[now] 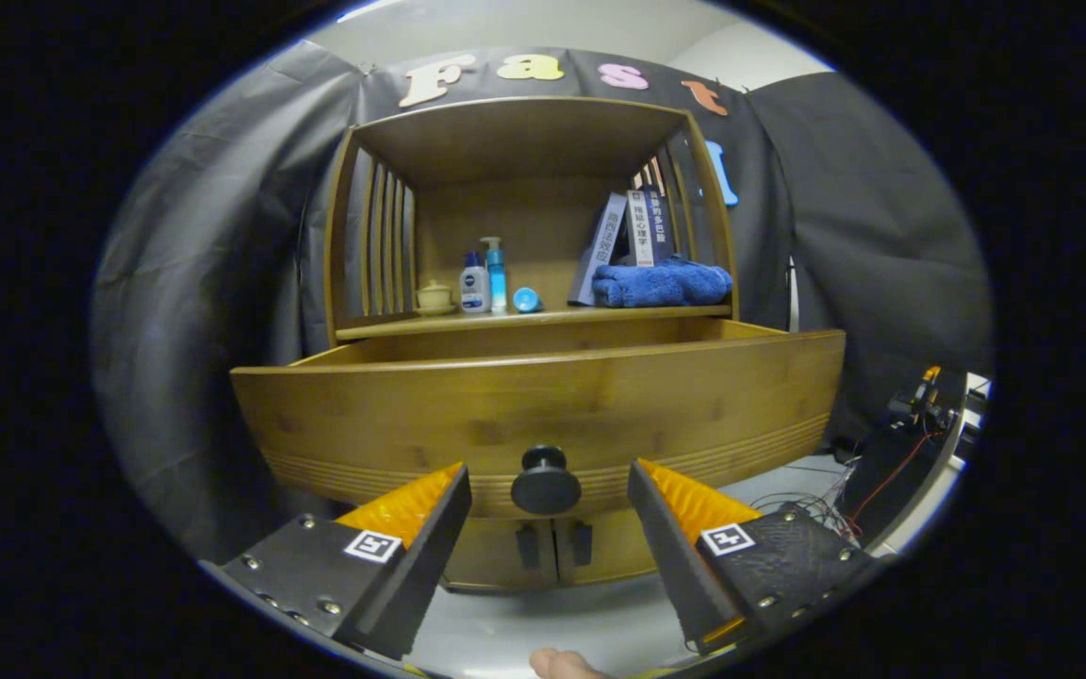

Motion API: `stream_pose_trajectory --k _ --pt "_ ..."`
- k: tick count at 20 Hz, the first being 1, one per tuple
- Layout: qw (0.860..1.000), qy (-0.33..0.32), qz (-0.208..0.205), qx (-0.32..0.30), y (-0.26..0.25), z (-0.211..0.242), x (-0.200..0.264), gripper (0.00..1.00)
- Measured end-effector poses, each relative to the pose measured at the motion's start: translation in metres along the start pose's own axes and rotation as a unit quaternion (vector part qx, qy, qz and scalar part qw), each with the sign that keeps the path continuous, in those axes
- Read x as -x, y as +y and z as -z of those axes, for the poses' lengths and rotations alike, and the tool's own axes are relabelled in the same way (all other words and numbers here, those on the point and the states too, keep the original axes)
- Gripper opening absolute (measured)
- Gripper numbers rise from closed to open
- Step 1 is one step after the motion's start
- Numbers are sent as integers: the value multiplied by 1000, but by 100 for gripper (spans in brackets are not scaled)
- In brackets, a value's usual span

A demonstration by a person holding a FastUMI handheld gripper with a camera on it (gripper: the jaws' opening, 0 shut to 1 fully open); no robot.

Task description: Pull open the drawer, take out the items inside it, and place them on the countertop above the cabinet.

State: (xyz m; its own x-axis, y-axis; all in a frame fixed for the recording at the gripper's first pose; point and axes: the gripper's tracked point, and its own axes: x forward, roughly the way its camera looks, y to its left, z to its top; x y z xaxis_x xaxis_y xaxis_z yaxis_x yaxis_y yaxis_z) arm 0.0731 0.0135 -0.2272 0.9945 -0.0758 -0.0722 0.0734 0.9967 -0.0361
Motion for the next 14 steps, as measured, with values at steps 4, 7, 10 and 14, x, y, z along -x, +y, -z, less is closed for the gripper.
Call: stream_pose_trajectory --k 4,7,10,14 --pt "1000 12 -3 18 5 12 -31 100" --pt "999 -25 -19 12 10 5 -38 98" --pt "999 -43 -27 7 12 -1 -32 99" --pt "999 -39 -31 18 13 -2 -53 99"
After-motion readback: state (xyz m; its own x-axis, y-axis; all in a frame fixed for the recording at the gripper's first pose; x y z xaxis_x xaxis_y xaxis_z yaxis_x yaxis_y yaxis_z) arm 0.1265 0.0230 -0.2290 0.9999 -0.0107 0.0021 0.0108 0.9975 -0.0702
